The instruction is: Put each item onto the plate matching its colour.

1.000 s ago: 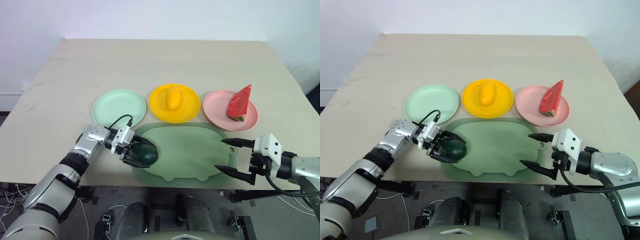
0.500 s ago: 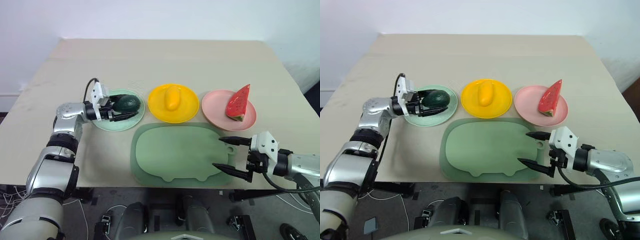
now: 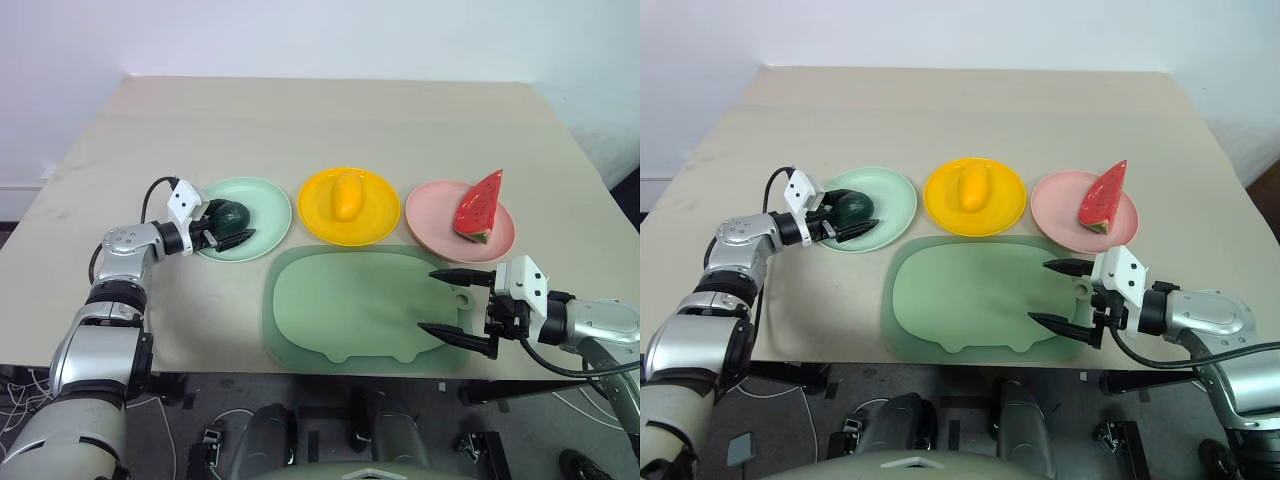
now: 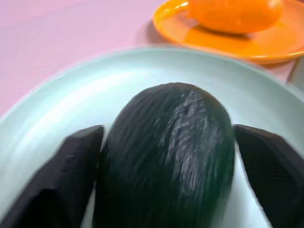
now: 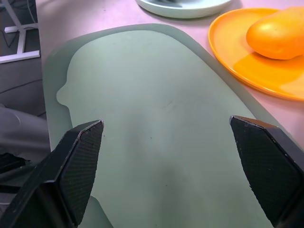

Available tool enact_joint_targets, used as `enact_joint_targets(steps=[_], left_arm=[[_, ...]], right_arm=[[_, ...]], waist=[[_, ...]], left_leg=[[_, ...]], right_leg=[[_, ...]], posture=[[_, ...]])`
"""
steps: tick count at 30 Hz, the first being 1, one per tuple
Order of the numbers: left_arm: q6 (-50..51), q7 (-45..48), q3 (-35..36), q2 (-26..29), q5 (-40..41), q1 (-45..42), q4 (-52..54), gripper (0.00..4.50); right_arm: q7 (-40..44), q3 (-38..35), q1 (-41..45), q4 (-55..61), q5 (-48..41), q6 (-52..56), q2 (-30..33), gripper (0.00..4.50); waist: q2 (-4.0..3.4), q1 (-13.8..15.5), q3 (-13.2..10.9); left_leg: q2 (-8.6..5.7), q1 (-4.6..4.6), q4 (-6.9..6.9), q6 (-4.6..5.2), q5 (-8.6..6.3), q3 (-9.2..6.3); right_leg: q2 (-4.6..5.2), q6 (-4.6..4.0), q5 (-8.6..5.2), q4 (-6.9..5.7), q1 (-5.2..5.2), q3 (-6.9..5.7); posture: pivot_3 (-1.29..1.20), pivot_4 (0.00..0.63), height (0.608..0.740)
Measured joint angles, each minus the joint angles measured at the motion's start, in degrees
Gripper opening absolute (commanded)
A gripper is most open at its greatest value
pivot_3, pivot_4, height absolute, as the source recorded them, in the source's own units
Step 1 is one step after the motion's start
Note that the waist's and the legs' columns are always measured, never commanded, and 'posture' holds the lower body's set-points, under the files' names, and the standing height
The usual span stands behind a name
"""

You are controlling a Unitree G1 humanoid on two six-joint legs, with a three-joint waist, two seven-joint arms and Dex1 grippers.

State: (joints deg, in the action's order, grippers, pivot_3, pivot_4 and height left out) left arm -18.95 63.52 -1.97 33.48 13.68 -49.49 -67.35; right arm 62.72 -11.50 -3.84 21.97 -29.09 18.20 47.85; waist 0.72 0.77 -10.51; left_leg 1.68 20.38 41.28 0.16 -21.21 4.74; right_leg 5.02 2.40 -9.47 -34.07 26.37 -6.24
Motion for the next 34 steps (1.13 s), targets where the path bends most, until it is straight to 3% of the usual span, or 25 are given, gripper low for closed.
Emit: enact_joint_targets(steps=[6,11,17,21,28,34], left_arm=[[0.1,2.8,3.6,0.5,0.1,0.1,2.3,4.48],[2.1,4.9,8.6,3.9,3.3,3.6,12.3,4.48],[8.7,7.2,14.8,8.8,9.7,17.0,31.9,4.48],[13.9,5.7,21.7,11.5,14.3,30.4,44.3,4.48],[16.9,1.1,31.0,7.8,19.5,49.8,57.7,4.48],[15.1,-0.6,33.2,2.8,20.6,57.9,61.2,4.48]], right_arm=[[0.2,0.3,0.6,-0.6,-0.3,0.0,-0.1,4.5],[0.6,0.6,1.3,-2.6,-0.4,-0.2,-0.2,4.5],[0.3,-0.4,2.7,-6.3,-0.3,-1.6,-0.2,4.5],[-0.2,-3.1,2.9,-10.4,0.3,-3.1,0.0,4.5],[-0.3,-8.2,2.4,-13.7,0.7,-4.7,0.2,4.5],[1.6,-12.2,-0.4,-17.4,0.7,-6.5,0.7,4.5]], waist=[[0.02,0.0,0.0],[0.03,-0.2,0.0],[0.02,-0.1,0.0],[0.0,-0.1,0.0],[0.0,0.1,0.0],[0.0,0.1,0.0]], left_leg=[[0.0,0.01,0.01,-0.01,0.0,0.01],[0.05,-0.02,-0.02,-0.02,0.01,0.02],[0.09,-0.02,-0.02,-0.09,0.05,0.02],[0.15,-0.04,-0.03,-0.03,0.01,-0.06],[0.16,-0.05,-0.03,-0.03,0.0,-0.11],[0.15,-0.06,-0.03,-0.04,0.01,-0.08]], right_leg=[[0.0,0.0,0.0,-0.01,0.0,0.0],[-0.01,0.0,0.0,-0.05,0.02,0.0],[0.01,0.0,0.0,-0.05,0.02,0.02],[0.05,0.0,-0.01,-0.01,0.04,0.06],[0.09,-0.01,-0.02,0.02,0.02,0.07],[0.05,-0.02,-0.03,0.01,0.02,0.07]], posture=[[0.0,0.15,0.733],[0.0,0.15,0.733],[0.0,0.15,0.733],[0.0,0.15,0.733],[0.0,0.15,0.733],[0.0,0.15,0.733]])
